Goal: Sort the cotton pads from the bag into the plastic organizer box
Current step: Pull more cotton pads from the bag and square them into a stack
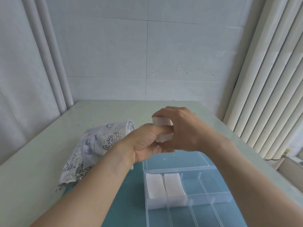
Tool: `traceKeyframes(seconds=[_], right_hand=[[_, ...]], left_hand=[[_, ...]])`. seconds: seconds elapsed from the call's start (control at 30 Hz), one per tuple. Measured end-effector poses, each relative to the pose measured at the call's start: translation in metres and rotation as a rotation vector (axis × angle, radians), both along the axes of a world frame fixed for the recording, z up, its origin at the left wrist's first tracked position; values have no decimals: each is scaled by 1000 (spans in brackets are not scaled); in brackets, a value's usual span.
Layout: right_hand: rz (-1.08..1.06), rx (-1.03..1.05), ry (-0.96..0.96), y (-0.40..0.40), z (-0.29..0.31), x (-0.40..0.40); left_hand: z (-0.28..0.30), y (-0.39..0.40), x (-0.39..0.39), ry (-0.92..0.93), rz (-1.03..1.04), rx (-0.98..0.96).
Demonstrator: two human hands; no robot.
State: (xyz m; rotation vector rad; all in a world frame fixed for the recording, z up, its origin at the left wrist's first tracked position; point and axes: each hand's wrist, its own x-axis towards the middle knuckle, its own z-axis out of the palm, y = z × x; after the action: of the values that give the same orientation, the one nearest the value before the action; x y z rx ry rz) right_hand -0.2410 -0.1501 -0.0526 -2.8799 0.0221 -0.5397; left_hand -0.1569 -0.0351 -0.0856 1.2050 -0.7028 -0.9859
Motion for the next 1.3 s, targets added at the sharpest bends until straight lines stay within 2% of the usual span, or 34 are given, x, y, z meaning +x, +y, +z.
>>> traceKeyframes(seconds=[0.1,0.2,0.3,0.37,0.47,0.6,0.8,0.9,1.03,1.1,1.2,1.3], right_hand=[[-4,-49,3,3,1,0],[-61,-98,62,5,7,-6],[-4,78,194,-1,20,-20],[59,223,217,-10,26,-28],[45,374,178,-21,28,-28],[27,418,196,-25,23,-25],[-43,827,4,-31,27,-54],[-130,981,107,-19,-2,-55],[-256,988,328,9,-40,-50],[-304,930,341,19,-47,-48],[-347,913,338,31,-43,-46],[-387,856,374,42,-38,-46]], left_hand=[[0,-2,0,-19,55,-29],[3,1,-1,-133,10,6],[4,6,-3,-250,-2,92],[7,9,-4,-317,-19,144],[11,12,-8,-380,-67,175],[17,16,-15,-452,-145,256],[29,48,-15,-690,-71,397],[16,69,-21,-838,-68,520],[-18,91,-30,-935,-56,613],[-34,95,-33,-939,33,551],[-48,99,-34,-1041,163,437],[-59,100,-34,-994,227,371]])
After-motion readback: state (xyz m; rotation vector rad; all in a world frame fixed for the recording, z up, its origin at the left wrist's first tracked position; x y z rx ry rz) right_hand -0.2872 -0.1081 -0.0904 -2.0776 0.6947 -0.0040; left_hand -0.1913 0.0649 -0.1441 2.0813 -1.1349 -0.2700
